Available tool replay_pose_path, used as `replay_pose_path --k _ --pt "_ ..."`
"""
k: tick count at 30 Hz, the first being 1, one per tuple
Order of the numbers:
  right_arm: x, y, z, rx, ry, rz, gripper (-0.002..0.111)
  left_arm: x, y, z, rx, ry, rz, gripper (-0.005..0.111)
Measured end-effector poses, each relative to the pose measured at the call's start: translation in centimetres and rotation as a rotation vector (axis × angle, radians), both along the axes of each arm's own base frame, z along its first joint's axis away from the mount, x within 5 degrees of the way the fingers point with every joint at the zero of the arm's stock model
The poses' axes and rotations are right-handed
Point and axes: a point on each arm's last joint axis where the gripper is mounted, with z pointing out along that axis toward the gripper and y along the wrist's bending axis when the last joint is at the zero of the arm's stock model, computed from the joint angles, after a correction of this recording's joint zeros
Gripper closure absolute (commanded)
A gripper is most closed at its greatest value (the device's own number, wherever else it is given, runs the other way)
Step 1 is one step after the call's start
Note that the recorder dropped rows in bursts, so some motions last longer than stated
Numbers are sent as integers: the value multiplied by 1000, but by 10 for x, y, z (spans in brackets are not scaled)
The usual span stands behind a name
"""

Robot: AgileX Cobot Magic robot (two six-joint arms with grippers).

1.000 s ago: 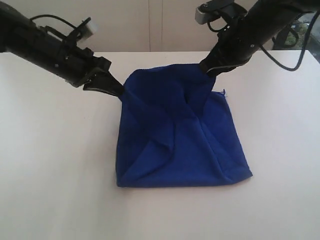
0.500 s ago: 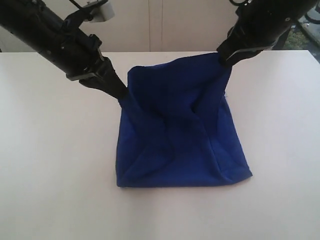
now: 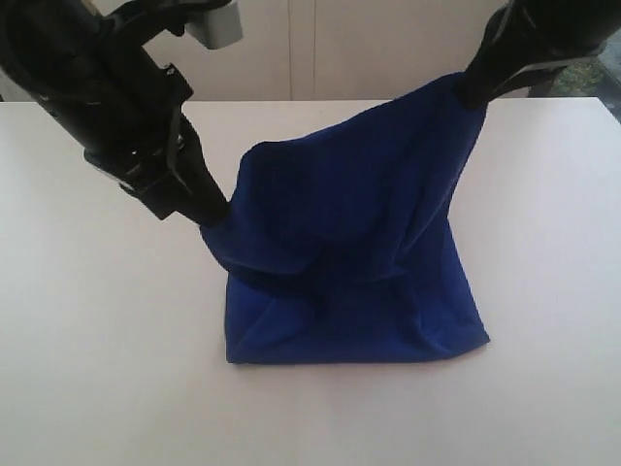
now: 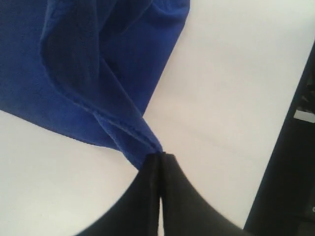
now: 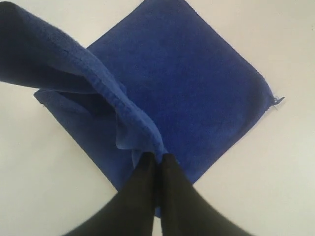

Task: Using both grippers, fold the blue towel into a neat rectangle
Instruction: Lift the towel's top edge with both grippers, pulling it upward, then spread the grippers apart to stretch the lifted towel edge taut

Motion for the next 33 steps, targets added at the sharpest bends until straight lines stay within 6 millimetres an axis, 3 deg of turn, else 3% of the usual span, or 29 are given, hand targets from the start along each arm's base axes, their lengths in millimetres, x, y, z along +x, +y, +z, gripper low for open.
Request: replay_pose_path --k 10,27,33 --pt "-49 -12 6 8 -30 1 108 -38 -1 20 17 -12 -99 107" --pt "-115 -27 12 54 -111 7 108 -74 23 58 -106 -94 -84 107" --pt "-136 -32 23 73 -180 8 108 -84 27 70 -166 -109 -93 107"
